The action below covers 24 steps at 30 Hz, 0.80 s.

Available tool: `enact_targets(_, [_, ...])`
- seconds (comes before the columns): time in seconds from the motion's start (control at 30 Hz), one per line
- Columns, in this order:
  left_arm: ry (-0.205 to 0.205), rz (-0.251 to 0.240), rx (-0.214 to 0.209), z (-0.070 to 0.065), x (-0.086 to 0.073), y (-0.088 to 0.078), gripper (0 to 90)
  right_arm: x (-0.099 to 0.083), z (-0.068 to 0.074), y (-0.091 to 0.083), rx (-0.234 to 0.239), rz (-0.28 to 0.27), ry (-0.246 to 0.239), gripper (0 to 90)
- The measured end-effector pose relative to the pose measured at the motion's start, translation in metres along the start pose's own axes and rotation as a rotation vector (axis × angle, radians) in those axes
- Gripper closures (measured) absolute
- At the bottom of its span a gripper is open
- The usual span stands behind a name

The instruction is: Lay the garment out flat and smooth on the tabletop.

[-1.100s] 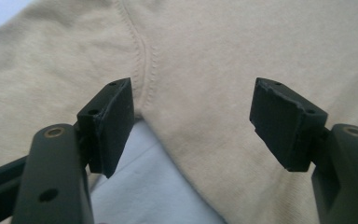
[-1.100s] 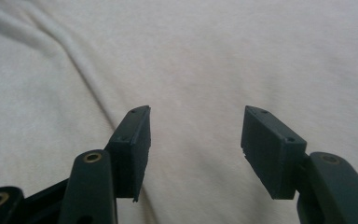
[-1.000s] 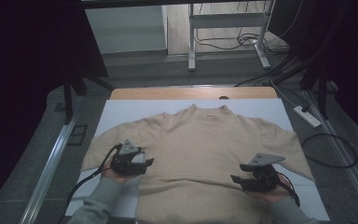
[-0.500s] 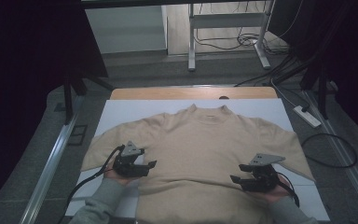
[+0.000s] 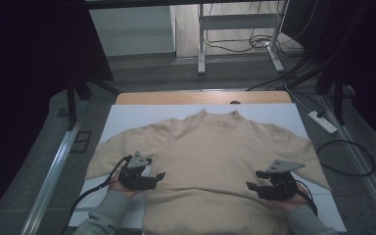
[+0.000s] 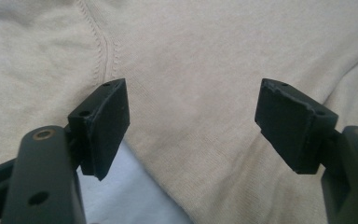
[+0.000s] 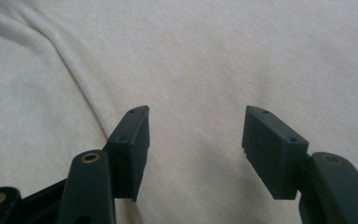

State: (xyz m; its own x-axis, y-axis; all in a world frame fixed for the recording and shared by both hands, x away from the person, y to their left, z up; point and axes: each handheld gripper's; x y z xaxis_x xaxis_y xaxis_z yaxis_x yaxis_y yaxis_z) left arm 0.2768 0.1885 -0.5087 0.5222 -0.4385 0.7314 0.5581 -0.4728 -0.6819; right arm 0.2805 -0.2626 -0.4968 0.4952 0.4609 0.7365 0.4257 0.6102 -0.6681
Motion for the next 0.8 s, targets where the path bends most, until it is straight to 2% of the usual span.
enact_targets(0.37, [-0.004, -0.005, -0.026, -0.003, -0.001, -0.003, 24.3, -0.003, -0.006, -0.003, -0.025, 0.001, 0.012, 41.3])
enact_targets(0.53, [-0.001, -0.003, -0.038, -0.007, -0.003, -0.005, 24.2, -0.007, -0.011, -0.009, -0.036, -0.007, 0.032, 41.3])
enact_targets(0.8, [-0.001, 0.001, -0.042, -0.009, -0.004, -0.006, 24.1, -0.011, -0.014, -0.014, -0.039, -0.020, 0.044, 41.3])
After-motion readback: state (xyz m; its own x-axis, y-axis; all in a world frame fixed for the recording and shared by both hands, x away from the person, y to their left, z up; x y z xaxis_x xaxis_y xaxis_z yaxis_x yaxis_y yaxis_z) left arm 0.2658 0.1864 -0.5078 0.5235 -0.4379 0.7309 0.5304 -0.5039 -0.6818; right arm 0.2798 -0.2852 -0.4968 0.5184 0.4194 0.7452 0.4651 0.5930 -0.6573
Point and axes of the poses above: each handheld gripper's, and its own axes: y roughly forward along the jaws, x roughly out of its top, z roughly to its left, and after that the axes turned 3 degrees about x, right-handed
